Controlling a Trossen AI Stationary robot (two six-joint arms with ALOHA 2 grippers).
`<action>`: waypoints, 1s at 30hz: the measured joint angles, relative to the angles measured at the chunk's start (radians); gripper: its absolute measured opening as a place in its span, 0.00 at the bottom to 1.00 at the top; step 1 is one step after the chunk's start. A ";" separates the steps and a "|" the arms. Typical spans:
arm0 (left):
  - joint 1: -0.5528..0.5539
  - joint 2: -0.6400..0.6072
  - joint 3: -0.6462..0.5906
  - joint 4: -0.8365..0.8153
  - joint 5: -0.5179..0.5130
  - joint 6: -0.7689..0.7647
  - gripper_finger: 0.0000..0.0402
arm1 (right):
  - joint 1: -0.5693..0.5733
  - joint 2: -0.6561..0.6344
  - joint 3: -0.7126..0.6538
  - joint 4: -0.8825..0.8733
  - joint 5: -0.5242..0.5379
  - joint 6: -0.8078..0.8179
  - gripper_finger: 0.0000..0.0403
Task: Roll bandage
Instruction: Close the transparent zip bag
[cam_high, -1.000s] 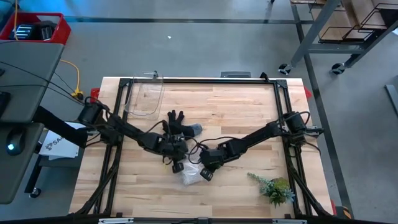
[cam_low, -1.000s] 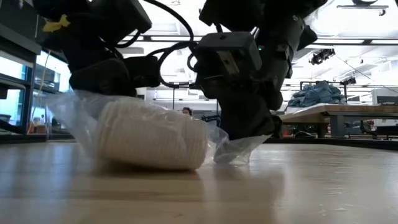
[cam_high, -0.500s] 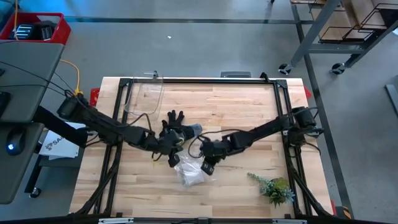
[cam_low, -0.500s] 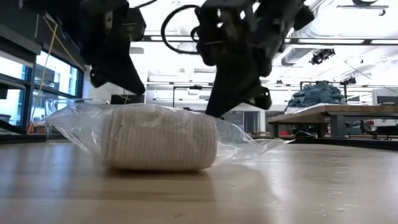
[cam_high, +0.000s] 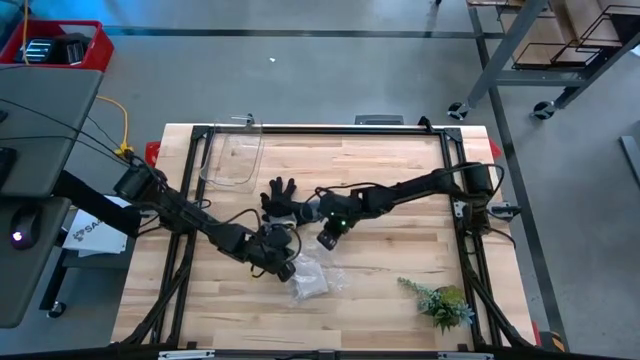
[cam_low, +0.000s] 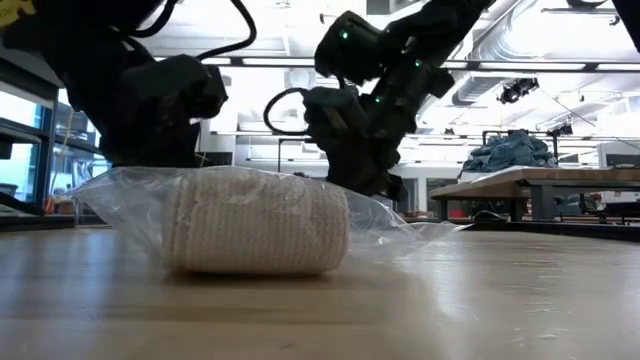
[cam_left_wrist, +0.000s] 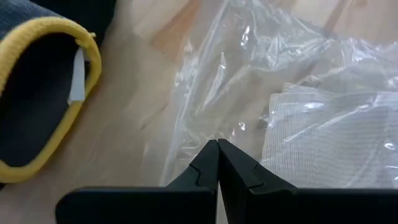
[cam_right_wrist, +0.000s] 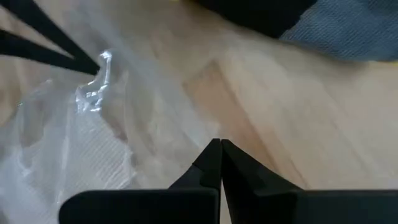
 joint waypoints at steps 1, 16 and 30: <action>0.000 0.001 0.000 0.000 0.004 0.000 0.00 | 0.000 0.000 0.000 0.003 -0.013 -0.009 0.00; 0.002 -0.003 0.000 -0.007 0.002 0.035 0.00 | 0.029 0.064 0.001 0.039 -0.002 0.009 0.00; 0.002 -0.018 -0.033 -0.133 0.021 0.144 0.00 | 0.053 0.093 0.005 -0.024 -0.065 0.069 0.00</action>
